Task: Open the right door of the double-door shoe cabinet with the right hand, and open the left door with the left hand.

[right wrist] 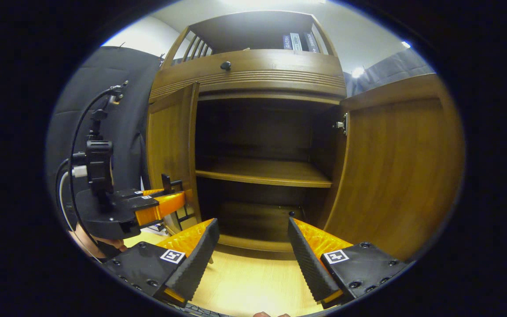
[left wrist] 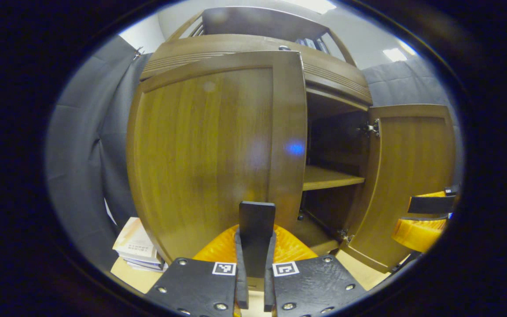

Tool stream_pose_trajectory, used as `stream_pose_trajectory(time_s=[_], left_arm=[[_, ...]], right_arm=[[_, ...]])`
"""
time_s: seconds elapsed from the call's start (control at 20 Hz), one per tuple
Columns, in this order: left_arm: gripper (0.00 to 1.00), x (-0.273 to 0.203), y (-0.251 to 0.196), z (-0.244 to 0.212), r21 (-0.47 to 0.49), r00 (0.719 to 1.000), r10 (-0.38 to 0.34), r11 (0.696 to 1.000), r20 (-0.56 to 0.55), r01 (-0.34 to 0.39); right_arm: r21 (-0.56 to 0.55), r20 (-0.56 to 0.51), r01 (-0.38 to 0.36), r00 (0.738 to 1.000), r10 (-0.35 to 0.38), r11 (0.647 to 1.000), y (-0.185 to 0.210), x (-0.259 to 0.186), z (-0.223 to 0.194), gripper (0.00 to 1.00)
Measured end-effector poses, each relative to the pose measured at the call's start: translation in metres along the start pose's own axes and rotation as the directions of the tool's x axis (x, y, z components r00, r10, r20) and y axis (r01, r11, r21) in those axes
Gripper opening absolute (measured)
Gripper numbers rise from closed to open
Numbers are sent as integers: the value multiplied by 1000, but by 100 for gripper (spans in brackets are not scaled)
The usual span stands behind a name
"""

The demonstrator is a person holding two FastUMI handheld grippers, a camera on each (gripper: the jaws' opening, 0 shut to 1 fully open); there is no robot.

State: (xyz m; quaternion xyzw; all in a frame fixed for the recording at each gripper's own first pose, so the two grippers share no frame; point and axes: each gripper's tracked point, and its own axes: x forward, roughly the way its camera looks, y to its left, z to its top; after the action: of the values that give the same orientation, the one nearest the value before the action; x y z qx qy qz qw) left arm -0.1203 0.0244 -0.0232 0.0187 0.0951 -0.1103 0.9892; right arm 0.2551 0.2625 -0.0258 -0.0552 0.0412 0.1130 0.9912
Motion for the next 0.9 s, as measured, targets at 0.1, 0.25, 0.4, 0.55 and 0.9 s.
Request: stream_pose_trajectory(time_s=[0.1,0.25,0.4,0.55,0.9], left_arm=[[17,-16,7,-3,-7,1000,0,1000,7,0],[16,-38,17,-4,-10,1000,-5,1000,28,5],[17,-57,26,-6,-4,999,-11,1000,30,11],[16,-74,40,-7,-17,999,-8,1000,39,9],[16,-114,73,-9,-15,998,31,999,54,-31]], right_arm=[[-17,37,29,999,-29,999,-1,-5,3,97],[-25,46,78,996,-76,997,-6,-14,-3,98],[9,37,122,992,-123,992,-6,-28,-8,97],[20,47,177,983,-178,984,-15,-36,-10,97],[40,26,227,973,-228,973,-19,-48,-17,97]])
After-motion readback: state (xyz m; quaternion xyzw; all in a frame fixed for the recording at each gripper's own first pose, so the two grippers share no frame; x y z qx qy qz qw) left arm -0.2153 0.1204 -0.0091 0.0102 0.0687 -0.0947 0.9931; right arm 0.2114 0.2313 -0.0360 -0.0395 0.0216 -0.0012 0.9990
